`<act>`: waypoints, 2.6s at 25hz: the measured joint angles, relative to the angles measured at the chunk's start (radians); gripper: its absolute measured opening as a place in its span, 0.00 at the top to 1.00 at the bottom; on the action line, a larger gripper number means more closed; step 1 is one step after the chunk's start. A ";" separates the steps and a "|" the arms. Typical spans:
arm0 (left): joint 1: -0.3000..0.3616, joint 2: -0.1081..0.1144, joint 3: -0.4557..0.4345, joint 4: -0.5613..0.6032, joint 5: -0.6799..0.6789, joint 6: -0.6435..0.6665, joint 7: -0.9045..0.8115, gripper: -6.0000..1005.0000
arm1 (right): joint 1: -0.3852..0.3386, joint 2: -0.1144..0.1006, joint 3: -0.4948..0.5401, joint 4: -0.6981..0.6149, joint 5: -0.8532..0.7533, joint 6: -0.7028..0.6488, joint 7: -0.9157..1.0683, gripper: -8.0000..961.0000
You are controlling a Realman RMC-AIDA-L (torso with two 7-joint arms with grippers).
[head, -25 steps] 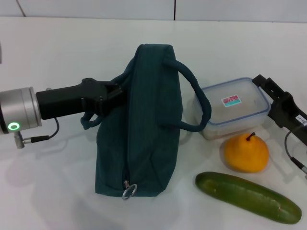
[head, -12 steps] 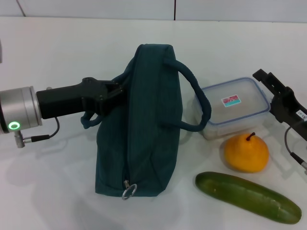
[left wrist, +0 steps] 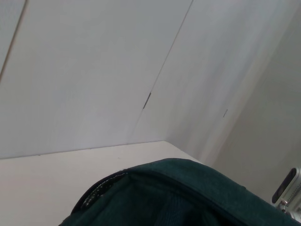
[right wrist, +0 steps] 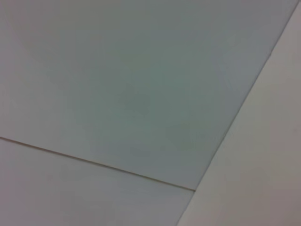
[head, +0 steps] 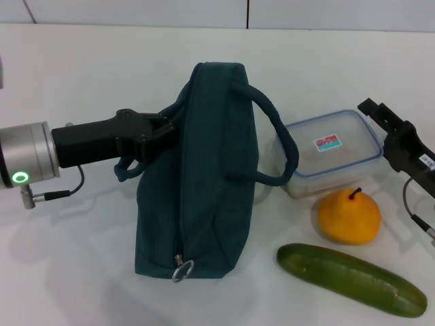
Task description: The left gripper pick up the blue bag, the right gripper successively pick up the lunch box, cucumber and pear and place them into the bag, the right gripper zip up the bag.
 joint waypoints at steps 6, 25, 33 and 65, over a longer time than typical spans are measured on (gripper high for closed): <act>-0.001 0.000 0.000 0.000 0.000 -0.002 0.000 0.95 | -0.007 0.000 0.002 0.007 0.009 -0.001 -0.023 0.37; -0.018 0.002 -0.006 -0.026 -0.019 -0.003 0.022 0.95 | -0.001 0.000 -0.006 0.000 -0.003 -0.027 -0.134 0.88; -0.013 0.007 -0.008 -0.026 -0.077 0.002 -0.003 0.95 | -0.019 0.000 -0.003 -0.074 -0.055 -0.115 -0.287 0.89; 0.001 0.001 0.001 -0.069 -0.171 0.017 0.005 0.95 | 0.117 -0.012 -0.030 -0.379 -0.012 -0.589 -0.338 0.89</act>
